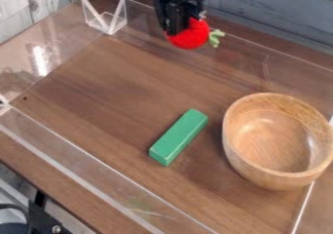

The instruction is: Move the red object to the left side of the table

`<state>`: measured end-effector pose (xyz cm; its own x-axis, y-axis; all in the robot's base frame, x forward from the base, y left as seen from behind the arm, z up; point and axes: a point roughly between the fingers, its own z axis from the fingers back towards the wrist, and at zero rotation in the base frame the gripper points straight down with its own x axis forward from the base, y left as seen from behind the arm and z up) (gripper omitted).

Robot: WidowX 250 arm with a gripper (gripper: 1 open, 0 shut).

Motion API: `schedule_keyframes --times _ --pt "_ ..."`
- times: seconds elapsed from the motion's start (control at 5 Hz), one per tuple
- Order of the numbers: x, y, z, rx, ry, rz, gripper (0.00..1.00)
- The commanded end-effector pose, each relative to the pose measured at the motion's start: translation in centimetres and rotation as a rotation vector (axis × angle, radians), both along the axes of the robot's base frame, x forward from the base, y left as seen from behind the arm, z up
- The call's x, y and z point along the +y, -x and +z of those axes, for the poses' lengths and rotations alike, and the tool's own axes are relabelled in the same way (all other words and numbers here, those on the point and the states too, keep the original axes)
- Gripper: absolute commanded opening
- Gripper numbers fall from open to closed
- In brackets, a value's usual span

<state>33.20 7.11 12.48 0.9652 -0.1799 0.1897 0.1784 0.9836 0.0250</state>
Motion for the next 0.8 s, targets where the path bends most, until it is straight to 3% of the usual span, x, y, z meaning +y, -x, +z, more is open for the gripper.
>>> schedule_keyframes --times 0.0,0.6 --pt "0.8 -0.2 3.4 -0.098 -0.022 0.044 0.00" --pt "5.5 1.8 3.0 -0.082 -0.034 0.169 0.00"
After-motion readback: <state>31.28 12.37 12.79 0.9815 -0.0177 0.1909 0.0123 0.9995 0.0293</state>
